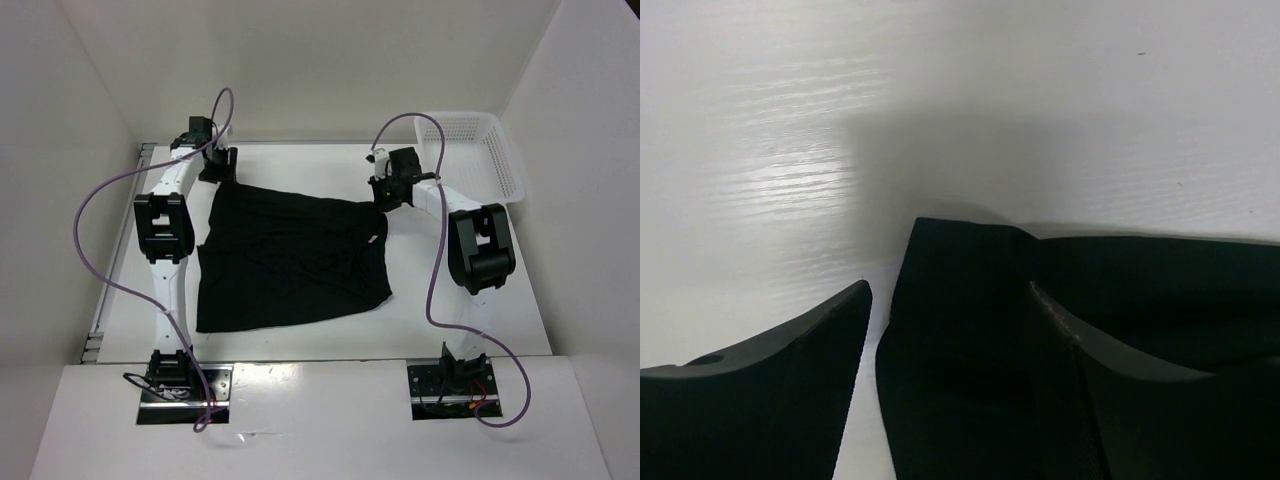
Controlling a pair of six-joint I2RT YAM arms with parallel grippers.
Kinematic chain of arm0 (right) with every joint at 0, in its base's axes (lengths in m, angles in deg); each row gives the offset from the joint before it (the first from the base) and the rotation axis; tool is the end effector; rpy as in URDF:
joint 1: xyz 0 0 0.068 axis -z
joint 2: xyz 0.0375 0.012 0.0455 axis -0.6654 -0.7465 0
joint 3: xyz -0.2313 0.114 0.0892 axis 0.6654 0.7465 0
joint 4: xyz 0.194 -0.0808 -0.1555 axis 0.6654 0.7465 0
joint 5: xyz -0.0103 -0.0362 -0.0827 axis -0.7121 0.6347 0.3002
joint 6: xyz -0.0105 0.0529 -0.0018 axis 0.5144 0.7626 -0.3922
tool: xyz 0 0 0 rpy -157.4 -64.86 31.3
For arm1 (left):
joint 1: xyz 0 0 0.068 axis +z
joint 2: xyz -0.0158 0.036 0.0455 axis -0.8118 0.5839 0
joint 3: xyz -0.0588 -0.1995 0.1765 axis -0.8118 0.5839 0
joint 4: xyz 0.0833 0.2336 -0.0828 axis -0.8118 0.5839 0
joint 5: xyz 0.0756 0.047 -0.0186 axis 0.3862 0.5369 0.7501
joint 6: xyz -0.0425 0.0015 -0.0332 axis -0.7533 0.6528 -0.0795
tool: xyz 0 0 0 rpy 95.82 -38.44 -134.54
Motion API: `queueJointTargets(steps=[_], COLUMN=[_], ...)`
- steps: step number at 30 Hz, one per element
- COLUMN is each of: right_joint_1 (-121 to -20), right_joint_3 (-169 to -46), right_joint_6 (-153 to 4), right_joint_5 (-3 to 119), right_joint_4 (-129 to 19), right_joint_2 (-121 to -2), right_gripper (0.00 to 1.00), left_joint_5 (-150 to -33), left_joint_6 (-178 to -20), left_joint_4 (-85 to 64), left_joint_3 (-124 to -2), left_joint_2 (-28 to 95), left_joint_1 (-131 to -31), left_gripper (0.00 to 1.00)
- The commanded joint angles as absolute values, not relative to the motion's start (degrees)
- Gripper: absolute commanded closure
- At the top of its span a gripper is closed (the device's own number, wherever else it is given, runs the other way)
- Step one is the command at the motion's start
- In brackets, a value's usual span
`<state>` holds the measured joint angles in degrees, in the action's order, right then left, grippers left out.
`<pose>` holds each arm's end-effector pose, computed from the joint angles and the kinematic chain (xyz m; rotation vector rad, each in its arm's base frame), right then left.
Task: Fold and stack the shorts
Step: Flatten the shorts out, then fold the shorts
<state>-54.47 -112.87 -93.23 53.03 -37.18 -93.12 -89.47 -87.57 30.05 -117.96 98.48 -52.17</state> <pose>0.4187 0.1029 0.1936 -0.6195 2.3631 0.2770 0.5429 0.0160 0.1968 -0.0019 2.4742 -0.1233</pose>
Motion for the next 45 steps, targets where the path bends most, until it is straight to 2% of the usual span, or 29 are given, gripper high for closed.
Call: queueJointTargets(steps=[1,5,7,9,12,14,18,22,24,27,29,30,33,34,37,41,45], right_joint_1=[-55.07,-55.07,-55.59,-55.60,-55.60,-55.60,-55.60,-55.60,-55.60,-55.60,-55.60,-55.60,-55.60,-55.60,-55.60,-58.40,-64.64], right_joint_3=[-116.18,-116.71,-116.71,-116.71,-116.71,-116.71,-119.34,-125.32,-125.94,-123.94,-122.00,-119.90,-115.41,-114.26,-106.72,-96.43,-89.03], right_joint_6=[-94.71,-94.71,-95.24,-95.24,-95.24,-95.24,-93.57,-92.69,-95.48,-98.56,-100.06,-101.20,-109.01,-110.52,-117.72,-126.07,-129.42], right_joint_5=[52.97,52.97,52.97,52.97,52.97,52.97,59.19,62.03,62.03,59.13,57.03,55.89,51.75,51.74,51.74,50.16,51.56], right_joint_4=[-37.71,-37.19,-37.19,-37.19,-37.19,-37.19,-39.20,-40.53,-39.66,-37.72,-36.41,-35.61,-31.48,-30.60,-27.53,-24.71,-23.84], right_joint_2=[-93.71,-94.24,-94.24,-94.24,-94.24,-94.24,-94.24,-93.71,-92.14,-88.28,-85.81,-83.19,-78.01,-76.67,-71.40,-64.98,-59.97], right_gripper=[0.99,0.99,0.99,0.99,0.99,0.99,1.00,1.00,1.00,1.00,1.00,1.00,1.00,1.00,1.00,1.00,1.00], left_joint_5=[-91.28,-91.27,-91.27,-90.57,-91.45,-90.92,-90.39,-89.16,-90.39,-94.33,-97.75,-98.82,-100.41,-100.41,-100.41,-100.93,-100.42], left_joint_6=[-87.38,-87.38,-87.38,-87.38,-87.38,-87.38,-87.38,-87.38,-87.38,-87.38,-87.38,-87.38,-87.38,-87.38,-87.38,-87.38,-87.38], left_joint_4=[31.60,32.21,32.74,33.36,33.89,33.36,33.36,35.99,41.51,50.65,54.10,54.10,51.39,51.38,53.21,56.30,56.30], left_joint_3=[-122.53,-123.24,-123.24,-122.11,-120.95,-120.25,-125.07,-136.40,-144.22,-145.40,-139.97,-130.19,-111.79,-99.89,-81.66,-69.05,-62.44], left_joint_2=[100.76,102.00,102.53,102.53,102.00,102.00,99.46,97.26,96.47,92.87,86.93,84.10,70.66,63.66,52.10,45.14,42.07], left_joint_1=[-52.34,-52.34,-52.95,-53.48,-53.49,-53.49,-53.49,-52.88,-52.35,-50.95,-50.15,-50.15,-51.10,-51.81,-53.57,-53.57,-54.80], left_gripper=[0.30,0.32,0.40,0.53,0.85,1.00,1.00,1.00,1.00,1.00,1.00,1.00,1.00,1.00,1.00,1.00,1.00])
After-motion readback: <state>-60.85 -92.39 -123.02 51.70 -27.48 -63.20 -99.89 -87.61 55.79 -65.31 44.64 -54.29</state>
